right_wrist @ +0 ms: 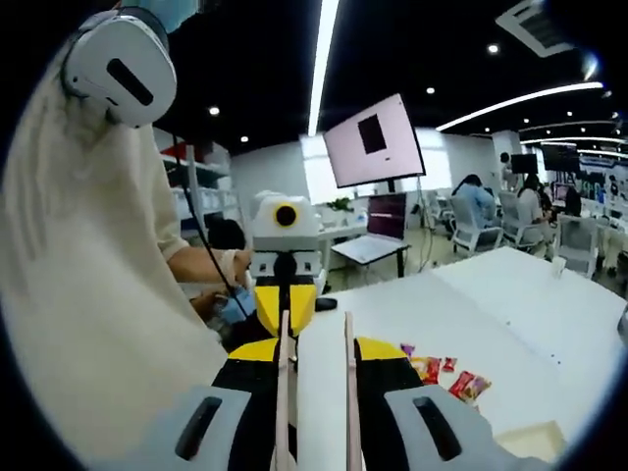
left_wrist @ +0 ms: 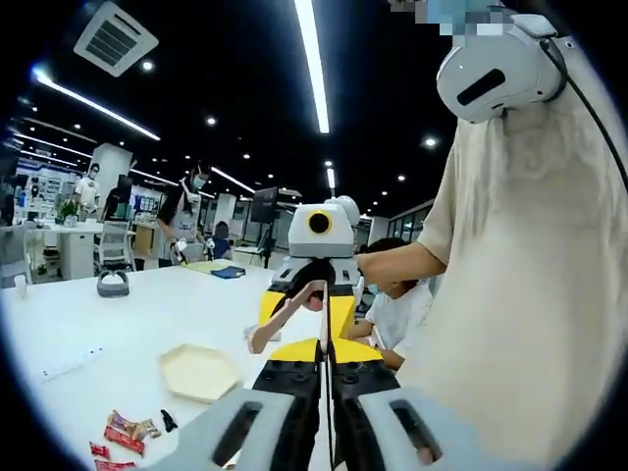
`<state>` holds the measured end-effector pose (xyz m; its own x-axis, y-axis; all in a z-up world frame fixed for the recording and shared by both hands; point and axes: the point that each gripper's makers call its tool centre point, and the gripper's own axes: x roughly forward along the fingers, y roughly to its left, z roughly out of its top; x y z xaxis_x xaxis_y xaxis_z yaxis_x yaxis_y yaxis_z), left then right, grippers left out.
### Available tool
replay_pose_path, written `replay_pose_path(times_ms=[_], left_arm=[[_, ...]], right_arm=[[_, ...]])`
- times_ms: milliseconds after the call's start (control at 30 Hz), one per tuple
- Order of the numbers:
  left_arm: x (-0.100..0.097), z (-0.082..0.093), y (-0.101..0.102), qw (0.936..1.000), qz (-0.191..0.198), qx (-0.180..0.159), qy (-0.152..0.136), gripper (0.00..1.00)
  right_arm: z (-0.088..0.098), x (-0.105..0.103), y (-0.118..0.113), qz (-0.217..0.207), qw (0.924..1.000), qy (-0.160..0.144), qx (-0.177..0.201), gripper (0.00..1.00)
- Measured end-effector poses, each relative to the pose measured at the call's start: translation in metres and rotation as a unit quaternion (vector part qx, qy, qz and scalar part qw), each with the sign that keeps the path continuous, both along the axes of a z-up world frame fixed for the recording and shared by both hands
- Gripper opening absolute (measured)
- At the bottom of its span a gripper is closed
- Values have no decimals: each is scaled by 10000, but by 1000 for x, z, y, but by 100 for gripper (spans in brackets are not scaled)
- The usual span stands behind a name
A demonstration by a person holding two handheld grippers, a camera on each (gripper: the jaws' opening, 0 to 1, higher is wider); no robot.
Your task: Place the target food into the container with the food tongs after gripping and lifting it, then release it inside without dropping or visibly crushing the food.
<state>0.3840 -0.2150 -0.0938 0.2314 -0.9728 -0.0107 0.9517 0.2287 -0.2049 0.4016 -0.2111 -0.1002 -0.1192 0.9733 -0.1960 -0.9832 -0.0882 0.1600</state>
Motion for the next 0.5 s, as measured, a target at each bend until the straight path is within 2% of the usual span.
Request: replay_pose_path(times_ms=[500], left_arm=[[0, -1, -5, 9998, -8, -146, 102, 0]], right_arm=[[13, 1, -1, -106, 9998, 31, 183, 27]])
